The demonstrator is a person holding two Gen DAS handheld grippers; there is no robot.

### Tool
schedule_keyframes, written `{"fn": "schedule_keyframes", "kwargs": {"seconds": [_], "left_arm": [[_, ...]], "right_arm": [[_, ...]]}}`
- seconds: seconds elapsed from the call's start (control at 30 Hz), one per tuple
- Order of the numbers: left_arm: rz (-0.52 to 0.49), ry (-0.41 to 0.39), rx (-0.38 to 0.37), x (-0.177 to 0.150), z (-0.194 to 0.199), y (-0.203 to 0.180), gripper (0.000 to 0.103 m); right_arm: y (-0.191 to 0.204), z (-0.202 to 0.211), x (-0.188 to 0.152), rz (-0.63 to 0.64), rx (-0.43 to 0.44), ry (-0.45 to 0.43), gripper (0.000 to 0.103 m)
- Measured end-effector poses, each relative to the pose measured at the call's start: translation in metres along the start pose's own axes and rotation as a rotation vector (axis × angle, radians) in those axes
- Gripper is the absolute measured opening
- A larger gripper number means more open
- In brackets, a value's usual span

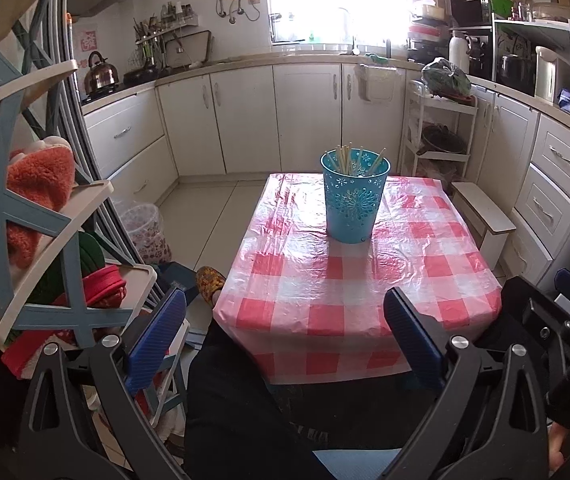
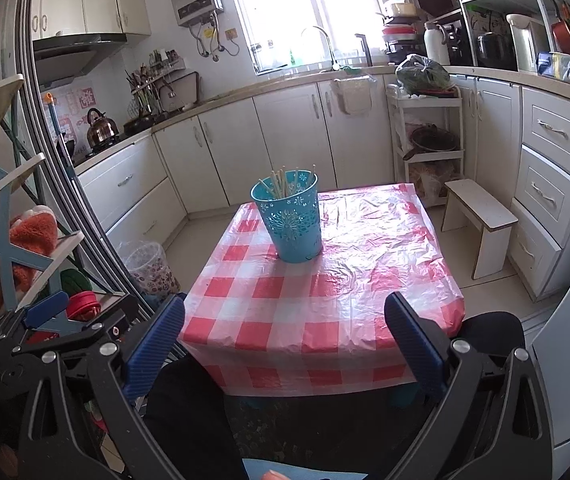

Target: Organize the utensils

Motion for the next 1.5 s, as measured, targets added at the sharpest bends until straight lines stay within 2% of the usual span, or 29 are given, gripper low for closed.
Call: {"fn": "schedule_keyframes", "kwargs": {"seconds": [0.37,0.67,1.07,1.33,1.5], "left_arm": [[-0.002,0.088,-0.026,0.012,-0.066,-0.007,0.095],[-0.02,0.137,-0.042,0.017,-0.099,-0.021,0.095],[-0.032,0.17,-0.062,0.022,-0.131,-0.032,0.095],[-0.029,0.193,-0.07,0.025,-0.158,-0.031,0.095],[-0.019,0.218,-0.067,0.023,-0.175,-0.027,0.095]], "right_arm": [[-0.014,-0.06,0.003,-0.014,-0.042,0.099,0.096],[-0.04,-0.091,0.003,-0.068,-0.082,0.148,0.096],[-0.063,-0.13,0.022,-0.064,-0.136,0.142,0.096],[-0.094,-0.186,0.04,-0.037,-0.221,0.152,0.096],[-0.119,-0.239,0.046,-0.031,-0.284,0.209,0.096]]}}
Point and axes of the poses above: each gripper's, at about its wrist camera, not at the fingertips, and z roughly against the way its jaws point, y to its left, x to its top, the point moved 8 cm from there along -z, roughly the way its jaws point, and after that the axes turned 15 degrees about -z, right-handed, at the moved point
